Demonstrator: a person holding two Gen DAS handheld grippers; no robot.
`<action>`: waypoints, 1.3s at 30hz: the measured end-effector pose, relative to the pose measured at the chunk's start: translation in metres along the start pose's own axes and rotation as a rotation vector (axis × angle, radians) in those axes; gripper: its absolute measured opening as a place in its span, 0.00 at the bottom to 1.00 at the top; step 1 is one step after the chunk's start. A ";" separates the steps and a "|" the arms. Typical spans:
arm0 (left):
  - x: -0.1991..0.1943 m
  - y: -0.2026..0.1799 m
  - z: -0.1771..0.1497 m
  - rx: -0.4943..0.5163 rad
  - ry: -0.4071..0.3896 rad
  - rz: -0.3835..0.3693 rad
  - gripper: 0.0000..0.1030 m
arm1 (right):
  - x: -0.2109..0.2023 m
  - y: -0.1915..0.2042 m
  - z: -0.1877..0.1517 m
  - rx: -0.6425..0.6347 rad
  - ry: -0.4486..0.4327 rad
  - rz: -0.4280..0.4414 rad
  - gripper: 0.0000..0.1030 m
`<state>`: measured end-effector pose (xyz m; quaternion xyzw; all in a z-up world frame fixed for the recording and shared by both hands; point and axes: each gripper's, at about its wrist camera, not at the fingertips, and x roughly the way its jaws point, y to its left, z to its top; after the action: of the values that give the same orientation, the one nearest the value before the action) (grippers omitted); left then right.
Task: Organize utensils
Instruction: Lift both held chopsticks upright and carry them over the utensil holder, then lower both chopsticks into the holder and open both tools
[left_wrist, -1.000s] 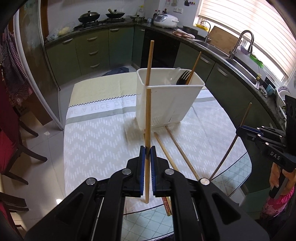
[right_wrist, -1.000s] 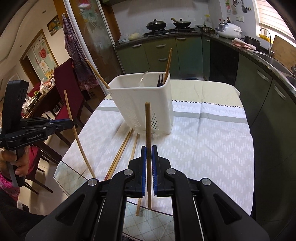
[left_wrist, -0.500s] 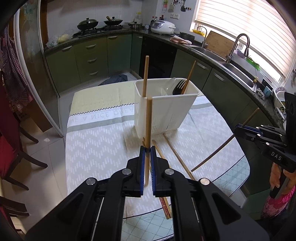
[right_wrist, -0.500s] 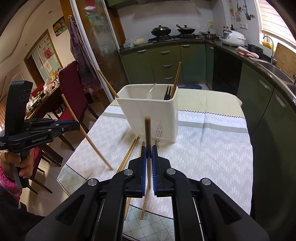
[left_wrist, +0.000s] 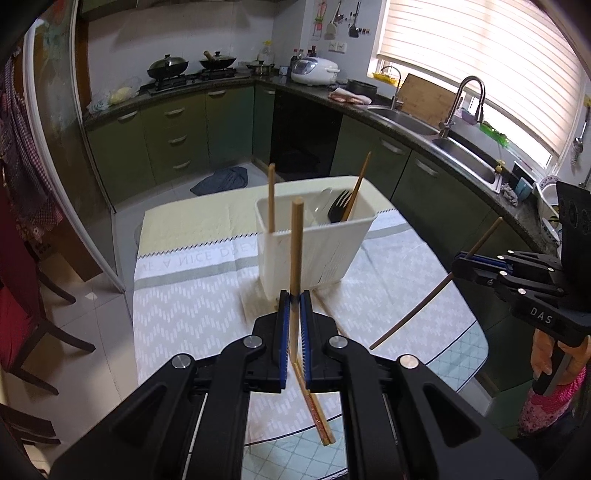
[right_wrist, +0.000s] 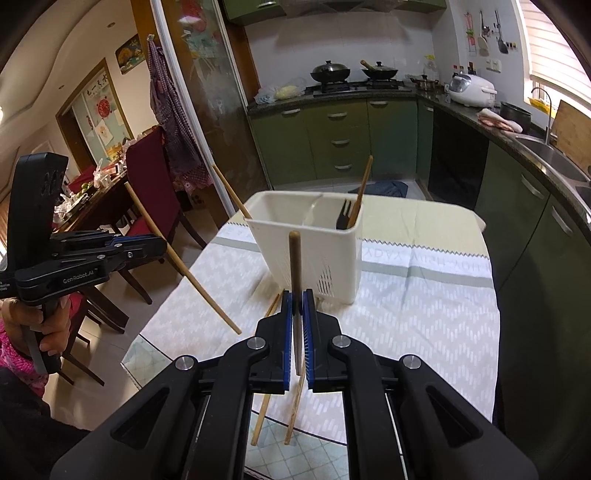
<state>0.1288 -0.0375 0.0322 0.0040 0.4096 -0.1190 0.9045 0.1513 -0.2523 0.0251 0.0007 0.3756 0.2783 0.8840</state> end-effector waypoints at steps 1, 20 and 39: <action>-0.002 -0.001 0.003 0.001 -0.004 -0.004 0.05 | -0.003 0.001 0.002 -0.004 -0.006 0.002 0.06; -0.048 -0.033 0.124 0.040 -0.278 0.015 0.06 | -0.041 -0.004 0.024 -0.022 -0.065 -0.028 0.06; 0.061 -0.006 0.112 0.023 -0.075 0.078 0.14 | -0.063 0.002 0.073 -0.003 -0.141 0.009 0.06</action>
<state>0.2494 -0.0683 0.0621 0.0261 0.3737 -0.0884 0.9229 0.1637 -0.2667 0.1197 0.0208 0.3119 0.2822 0.9070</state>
